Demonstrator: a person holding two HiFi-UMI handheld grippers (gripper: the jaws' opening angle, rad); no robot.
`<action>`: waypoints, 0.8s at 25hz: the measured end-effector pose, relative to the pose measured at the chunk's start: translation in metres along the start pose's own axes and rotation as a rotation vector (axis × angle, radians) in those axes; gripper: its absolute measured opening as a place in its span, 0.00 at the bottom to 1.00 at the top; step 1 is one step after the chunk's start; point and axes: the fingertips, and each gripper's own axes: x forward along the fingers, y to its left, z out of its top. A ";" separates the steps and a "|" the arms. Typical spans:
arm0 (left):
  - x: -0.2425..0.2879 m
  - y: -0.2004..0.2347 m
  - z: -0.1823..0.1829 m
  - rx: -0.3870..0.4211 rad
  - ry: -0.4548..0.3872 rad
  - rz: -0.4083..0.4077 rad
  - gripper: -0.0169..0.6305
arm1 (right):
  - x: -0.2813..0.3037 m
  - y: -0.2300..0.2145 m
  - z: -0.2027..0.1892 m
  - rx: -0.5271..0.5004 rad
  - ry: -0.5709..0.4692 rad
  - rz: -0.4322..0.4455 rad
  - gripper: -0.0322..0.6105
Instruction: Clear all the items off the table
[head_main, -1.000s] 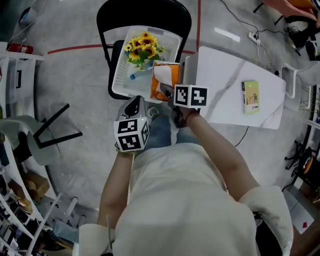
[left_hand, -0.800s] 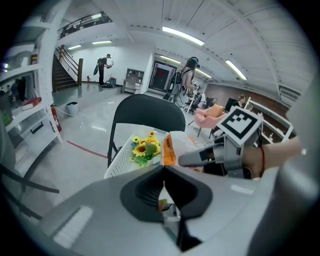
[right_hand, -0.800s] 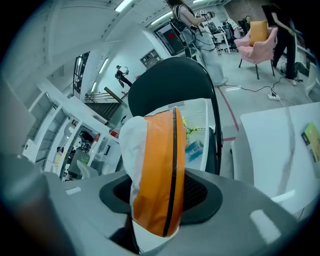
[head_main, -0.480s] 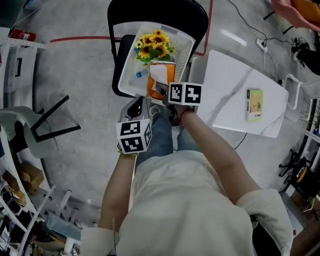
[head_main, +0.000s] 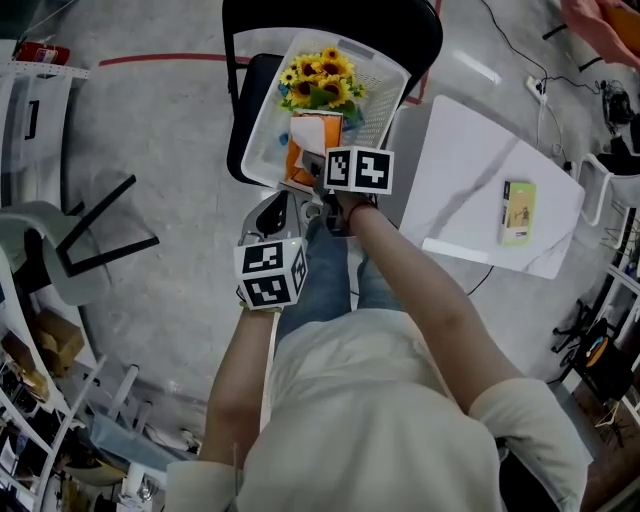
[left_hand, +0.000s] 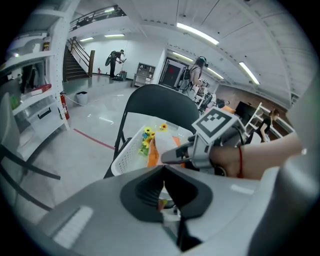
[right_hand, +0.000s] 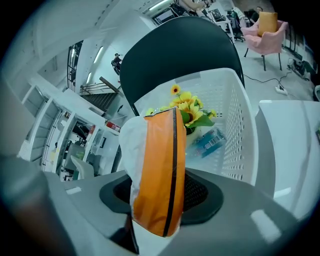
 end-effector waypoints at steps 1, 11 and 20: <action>0.001 0.002 -0.001 -0.003 0.002 0.003 0.04 | 0.005 0.001 0.000 -0.002 0.006 0.000 0.38; 0.011 0.022 0.000 -0.003 0.001 0.038 0.04 | 0.049 0.009 0.009 -0.003 0.079 -0.007 0.38; 0.015 0.026 0.000 0.061 -0.003 0.056 0.04 | 0.075 0.005 0.011 -0.015 0.157 -0.033 0.39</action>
